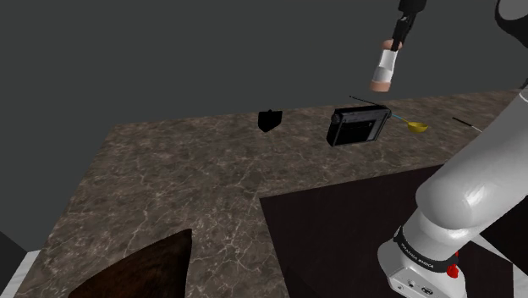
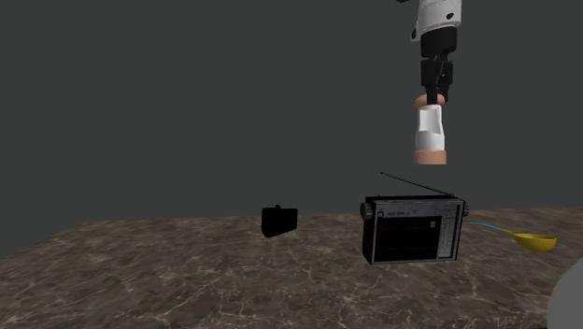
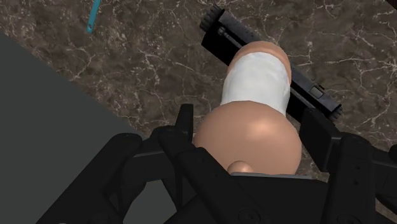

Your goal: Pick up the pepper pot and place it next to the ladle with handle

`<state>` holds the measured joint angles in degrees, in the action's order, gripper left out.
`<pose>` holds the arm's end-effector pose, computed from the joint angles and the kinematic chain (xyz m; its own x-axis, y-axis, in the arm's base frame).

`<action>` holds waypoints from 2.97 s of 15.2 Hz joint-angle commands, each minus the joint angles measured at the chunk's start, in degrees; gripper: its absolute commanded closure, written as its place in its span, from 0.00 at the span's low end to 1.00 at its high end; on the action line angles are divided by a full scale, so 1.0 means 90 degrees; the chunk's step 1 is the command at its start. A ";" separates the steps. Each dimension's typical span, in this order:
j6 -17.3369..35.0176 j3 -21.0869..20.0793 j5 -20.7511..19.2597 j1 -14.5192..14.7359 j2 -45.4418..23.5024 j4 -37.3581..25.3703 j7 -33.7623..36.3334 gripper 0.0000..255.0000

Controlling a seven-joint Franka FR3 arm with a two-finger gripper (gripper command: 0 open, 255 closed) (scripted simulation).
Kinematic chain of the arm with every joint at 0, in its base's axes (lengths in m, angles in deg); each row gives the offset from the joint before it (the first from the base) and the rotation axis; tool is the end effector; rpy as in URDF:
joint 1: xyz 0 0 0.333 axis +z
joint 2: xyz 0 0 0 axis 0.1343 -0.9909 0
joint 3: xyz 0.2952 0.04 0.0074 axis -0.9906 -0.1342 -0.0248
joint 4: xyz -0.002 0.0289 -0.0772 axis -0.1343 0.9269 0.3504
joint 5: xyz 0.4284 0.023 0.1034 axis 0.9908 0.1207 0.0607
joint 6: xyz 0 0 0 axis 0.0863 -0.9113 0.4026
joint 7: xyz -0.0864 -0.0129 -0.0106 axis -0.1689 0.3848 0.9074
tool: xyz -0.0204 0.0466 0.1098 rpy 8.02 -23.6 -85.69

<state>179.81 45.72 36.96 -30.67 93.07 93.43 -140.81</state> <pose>0.3763 -0.4563 0.6297 0.9979 0.0638 -0.0059 0.0640 -0.9872 0.1464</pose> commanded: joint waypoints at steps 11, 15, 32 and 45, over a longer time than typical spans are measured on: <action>0.0028 0.1119 0.0782 -0.1044 -0.1020 -0.1011 -0.2147 1.00; -0.0126 0.1421 0.1323 -0.1613 -0.1690 -0.1721 -0.2927 1.00; 0.0743 0.1584 0.1822 -0.2225 -0.2270 -0.1304 -0.3726 1.00; 0.1911 0.1551 0.1752 -0.2051 -0.2138 -0.0021 -0.3705 1.00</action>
<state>196.23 59.71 52.73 -49.22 73.80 92.48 -174.18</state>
